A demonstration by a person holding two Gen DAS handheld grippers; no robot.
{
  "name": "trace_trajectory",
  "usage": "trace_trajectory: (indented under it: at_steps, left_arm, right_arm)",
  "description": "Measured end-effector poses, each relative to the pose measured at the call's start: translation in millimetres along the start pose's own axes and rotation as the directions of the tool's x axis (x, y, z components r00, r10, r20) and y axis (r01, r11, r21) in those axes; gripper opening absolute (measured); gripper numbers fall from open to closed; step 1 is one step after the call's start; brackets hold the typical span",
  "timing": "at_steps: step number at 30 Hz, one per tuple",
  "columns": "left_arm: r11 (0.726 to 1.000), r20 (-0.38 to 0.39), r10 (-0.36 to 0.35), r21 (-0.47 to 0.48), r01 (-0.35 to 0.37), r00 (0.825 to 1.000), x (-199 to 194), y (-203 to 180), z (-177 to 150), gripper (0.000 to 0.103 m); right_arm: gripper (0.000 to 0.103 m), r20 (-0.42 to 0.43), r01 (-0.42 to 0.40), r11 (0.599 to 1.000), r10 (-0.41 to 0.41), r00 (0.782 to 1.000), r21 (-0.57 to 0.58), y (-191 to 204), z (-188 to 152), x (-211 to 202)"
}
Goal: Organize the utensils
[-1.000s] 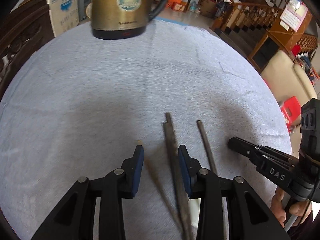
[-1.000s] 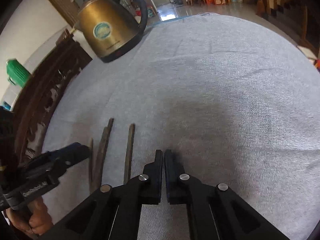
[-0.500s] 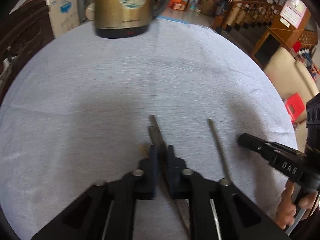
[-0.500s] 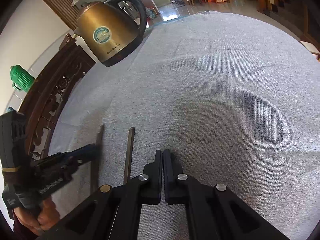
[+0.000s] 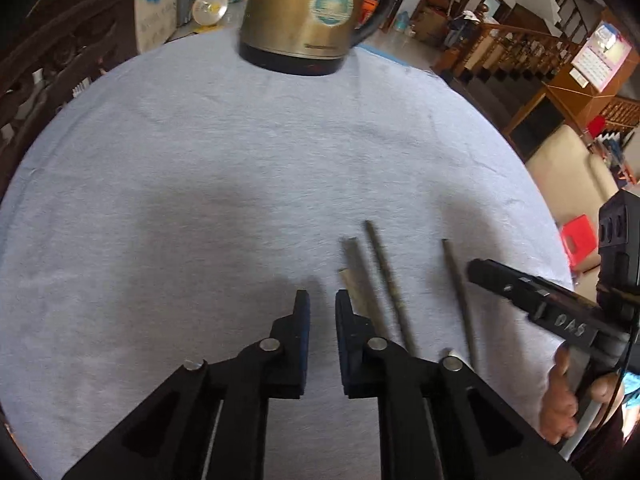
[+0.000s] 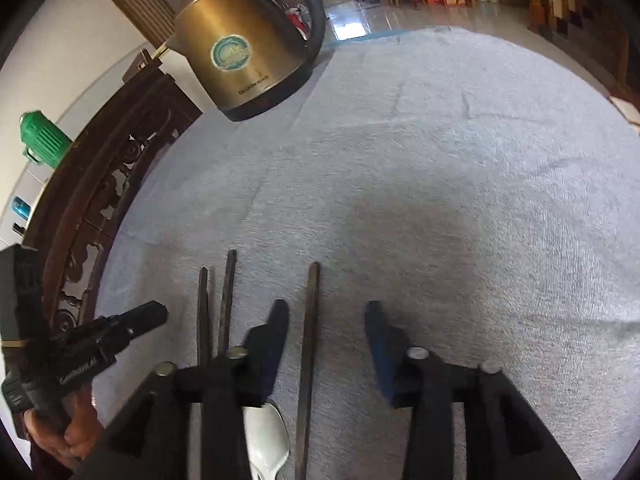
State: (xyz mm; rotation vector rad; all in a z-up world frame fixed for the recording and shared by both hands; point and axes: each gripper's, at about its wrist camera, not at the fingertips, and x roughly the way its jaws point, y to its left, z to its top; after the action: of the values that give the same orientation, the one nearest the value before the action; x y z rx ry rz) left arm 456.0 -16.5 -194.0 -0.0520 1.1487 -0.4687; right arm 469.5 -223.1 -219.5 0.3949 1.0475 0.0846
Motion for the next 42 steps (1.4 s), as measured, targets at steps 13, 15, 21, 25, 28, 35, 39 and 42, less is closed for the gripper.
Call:
trace_trajectory:
  at_steps: [13, 15, 21, 25, 28, 35, 39, 42]
  left_arm:
    - [0.999, -0.054, 0.025, -0.028, -0.026, 0.998, 38, -26, 27, 0.016]
    - [0.999, -0.052, 0.035, -0.018, -0.036, 0.998, 37, -28, 26, 0.009]
    - [0.999, -0.029, 0.053, -0.002, -0.053, 0.998, 25, -28, 17, 0.006]
    - [1.0, 0.02, 0.019, -0.012, -0.018, 1.0, -3, -22, 11, 0.006]
    - [1.0, 0.061, 0.005, -0.017, -0.004, 0.998, -26, -20, 6, 0.005]
    - [1.0, 0.182, -0.022, -0.009, 0.024, 0.983, -85, -20, -6, 0.005]
    - [0.999, 0.265, -0.031, 0.001, 0.032, 0.964, -118, -21, -22, 0.005]
    - [1.0, 0.327, -0.024, 0.002, 0.025, 0.945, -140, -23, -35, 0.005]
  right_arm:
    - [0.025, -0.065, 0.21, 0.962, -0.224, 0.972, -0.173, 36, 10, 24]
    - [0.015, -0.083, 0.24, 0.947, -0.262, 0.961, -0.212, 43, 11, 28]
    - [0.007, -0.085, 0.232, 0.95, -0.254, 0.964, -0.209, 41, 9, 26]
    - [0.007, -0.034, 0.16, 0.977, -0.166, 0.986, -0.144, 30, 5, 10]
    - [0.007, 0.011, 0.133, 0.984, -0.132, 0.991, -0.12, 21, 2, -7]
    - [0.007, 0.165, 0.085, 0.995, -0.075, 0.983, -0.055, -1, -14, -67]
    - [0.006, 0.261, 0.082, 0.996, -0.072, 0.963, -0.028, -12, -30, -104]
    - [0.006, 0.326, 0.083, 0.996, -0.076, 0.942, -0.008, -19, -42, -126]
